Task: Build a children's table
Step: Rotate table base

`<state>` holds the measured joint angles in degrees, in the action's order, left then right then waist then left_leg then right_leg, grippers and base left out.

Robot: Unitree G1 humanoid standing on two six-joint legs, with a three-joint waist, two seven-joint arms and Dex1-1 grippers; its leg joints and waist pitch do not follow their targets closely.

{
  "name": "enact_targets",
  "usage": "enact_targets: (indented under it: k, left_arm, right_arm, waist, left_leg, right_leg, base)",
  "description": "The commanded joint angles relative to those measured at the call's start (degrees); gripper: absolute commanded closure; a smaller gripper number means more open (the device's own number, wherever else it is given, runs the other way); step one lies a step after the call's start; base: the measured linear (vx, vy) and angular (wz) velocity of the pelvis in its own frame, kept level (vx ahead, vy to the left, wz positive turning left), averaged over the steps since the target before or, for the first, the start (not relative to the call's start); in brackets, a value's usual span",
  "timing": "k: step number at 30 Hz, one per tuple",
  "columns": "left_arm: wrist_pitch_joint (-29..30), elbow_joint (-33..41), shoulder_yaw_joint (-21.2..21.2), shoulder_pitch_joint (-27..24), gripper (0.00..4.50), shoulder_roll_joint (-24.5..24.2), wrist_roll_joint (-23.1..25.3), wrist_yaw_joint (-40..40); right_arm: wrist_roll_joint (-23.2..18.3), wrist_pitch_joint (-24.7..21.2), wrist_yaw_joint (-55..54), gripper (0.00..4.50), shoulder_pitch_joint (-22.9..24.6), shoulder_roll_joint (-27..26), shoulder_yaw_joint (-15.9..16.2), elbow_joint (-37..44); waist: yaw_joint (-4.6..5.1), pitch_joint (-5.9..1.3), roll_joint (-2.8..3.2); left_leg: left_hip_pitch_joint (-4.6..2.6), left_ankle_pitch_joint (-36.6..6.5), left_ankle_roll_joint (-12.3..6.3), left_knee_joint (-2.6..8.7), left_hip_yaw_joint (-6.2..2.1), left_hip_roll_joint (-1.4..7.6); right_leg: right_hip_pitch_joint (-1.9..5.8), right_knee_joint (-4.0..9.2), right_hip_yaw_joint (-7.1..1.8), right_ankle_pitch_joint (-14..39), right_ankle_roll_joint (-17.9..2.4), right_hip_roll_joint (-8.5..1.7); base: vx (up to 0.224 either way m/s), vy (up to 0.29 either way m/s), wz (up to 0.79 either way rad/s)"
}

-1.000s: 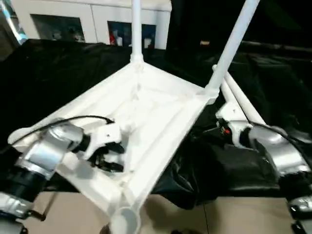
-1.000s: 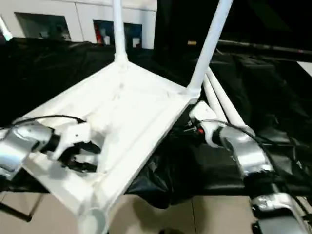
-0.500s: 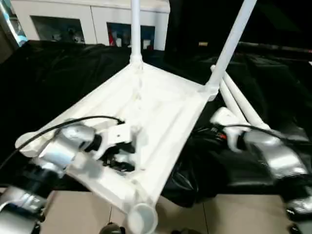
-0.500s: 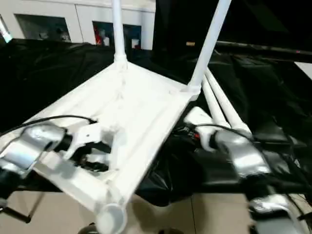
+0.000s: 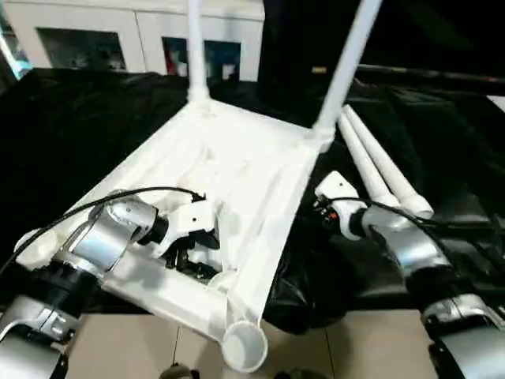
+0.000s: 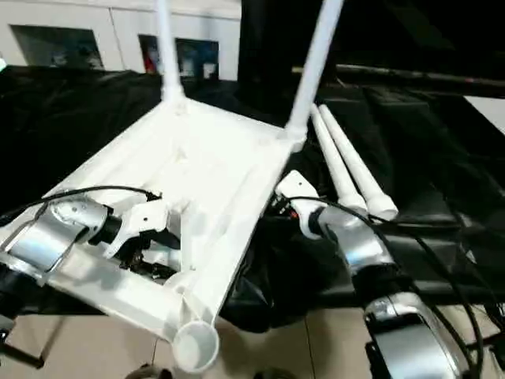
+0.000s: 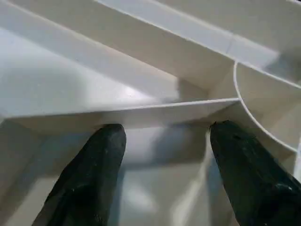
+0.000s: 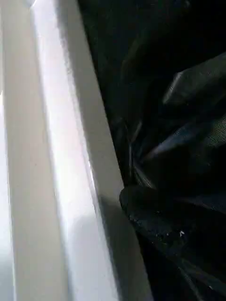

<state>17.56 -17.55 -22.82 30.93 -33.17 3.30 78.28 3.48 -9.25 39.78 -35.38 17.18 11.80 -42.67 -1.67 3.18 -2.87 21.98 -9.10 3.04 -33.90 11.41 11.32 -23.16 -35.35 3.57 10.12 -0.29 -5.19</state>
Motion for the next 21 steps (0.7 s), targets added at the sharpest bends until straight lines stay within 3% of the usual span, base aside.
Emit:
enact_targets:
  k: [1, 3, 5, 8, 10, 12, 13, 16, 18, 20, 21]
  left_arm:
    - [-0.7, 2.2, -2.3, 1.3, 1.22, 4.4, -2.1, 0.4]
    - [-1.0, 1.4, -2.7, 1.9, 1.22, 5.9, -2.0, 0.0]
    - [-4.9, -3.8, -1.9, 4.4, 1.22, 8.6, -0.2, -4.6]
    - [-5.5, -4.6, -1.7, 4.8, 1.22, 9.0, 0.1, -5.3]
    - [-9.2, -11.4, -0.4, 8.4, 1.22, 10.5, 3.4, -12.3]
    - [-10.3, -13.8, 0.0, 9.7, 1.22, 10.8, 4.4, -14.8]
    - [-11.7, -18.8, 0.6, 12.7, 1.22, 10.8, 6.5, -20.2]
    - [-13.3, -23.5, 0.5, 15.4, 1.22, 10.3, 8.4, -24.4]
    - [-14.1, -27.7, 0.7, 17.7, 1.22, 10.2, 9.9, -29.5]
    - [-15.2, -34.3, 1.7, 21.2, 1.22, 10.8, 11.5, -39.7]
    - [-15.2, -34.3, 1.7, 21.2, 1.22, 10.8, 11.5, -39.7]
  right_arm:
    - [0.6, 2.9, -2.2, 0.64, -2.7, -3.0, 1.2, -1.4]
    - [1.1, 3.4, -4.5, 0.64, -3.7, -3.4, 0.5, -2.9]
    - [1.0, 4.2, -5.3, 0.64, -4.8, -3.2, -0.3, -4.3]
    - [1.0, 4.6, -5.3, 0.64, -5.1, -3.2, -0.5, -4.9]
    - [1.4, 6.3, -5.2, 0.64, -5.5, -2.3, -1.2, -5.9]
    - [1.3, 6.4, -4.7, 0.64, -5.3, -1.9, -1.3, -5.4]
    - [0.6, 6.0, -2.9, 0.64, -4.3, -0.6, -1.7, -2.5]
    - [-0.2, 5.7, -1.1, 0.64, -3.2, 0.9, -2.0, 0.3]
    - [-0.6, 5.4, -0.4, 0.64, -2.3, 2.1, -2.5, 2.3]
    - [-0.8, 5.3, -0.7, 0.64, -1.6, 3.5, -3.5, 3.8]
    - [-0.8, 5.3, -0.7, 0.64, -1.6, 3.5, -3.5, 3.8]
  waist:
    - [-0.11, -3.78, 0.10]
    - [-0.22, -3.85, 0.27]
    - [-0.34, -4.03, 0.47]
    - [-0.41, -4.20, 0.16]
    - [-0.36, -4.24, 0.19]
    - [-0.40, -4.34, 0.39]
    - [-0.39, -4.21, 0.21]
    - [-0.58, -4.32, 0.08]
    - [-0.68, -4.34, 0.02]
    - [-0.87, -4.51, 0.01]
    - [-0.85, -4.52, -0.06]
  left_leg:
    - [-1.40, -16.5, 2.00, 4.04, -1.08, 1.93]
    - [-1.58, -15.7, 1.88, 3.95, -0.94, 1.95]
    - [-1.47, -14.9, 1.61, 3.85, -0.90, 1.85]
    - [-1.12, -13.4, 0.54, 3.69, -0.86, 1.80]
    - [-1.17, -13.4, 0.12, 3.55, -0.77, 1.67]
    - [-1.17, -12.9, -0.01, 3.53, -0.86, 1.76]
    - [-1.13, -13.3, -0.29, 3.51, -0.79, 1.54]
    - [-1.04, -13.7, -0.87, 3.49, -0.96, 1.60]
    - [-1.05, -12.7, -1.29, 3.38, -0.94, 1.64]
    - [-1.12, -11.7, -1.74, 3.23, -0.94, 1.63]
    - [-1.12, -11.3, -1.92, 3.15, -0.85, 1.56]
  right_leg:
    - [2.07, 4.20, -2.50, 16.1, -12.1, -2.99]
    - [2.00, 4.21, -2.57, 14.8, -12.4, -2.92]
    - [2.21, 3.98, -2.57, 12.7, -12.5, -2.82]
    - [2.55, 3.70, -2.52, 9.9, -12.7, -2.83]
    - [2.50, 3.86, -2.49, 9.8, -12.5, -2.72]
    - [2.66, 3.62, -2.46, 8.3, -12.9, -2.74]
    - [2.64, 3.85, -2.36, 8.8, -12.4, -2.39]
    - [2.91, 3.88, -2.27, 9.6, -11.4, -2.57]
    - [2.80, 3.84, -2.24, 8.7, -11.7, -2.54]
    - [2.90, 3.47, -2.21, 6.5, -12.4, -2.50]
    - [2.85, 3.46, -2.21, 6.0, -12.5, -2.43]
  base:
    - [0.000, 0.000, 0.00]
    - [0.000, 0.000, 0.00]
    - [0.000, 0.000, 0.00]
    - [0.000, 0.000, 0.00]
    - [0.000, 0.000, 0.00]
    - [0.000, 0.000, 0.00]
    - [0.000, 0.000, 0.00]
    - [0.000, 0.000, 0.00]
    - [0.000, 0.000, 0.00]
    - [0.000, 0.000, 0.00]
    - [0.000, 0.000, 0.00]
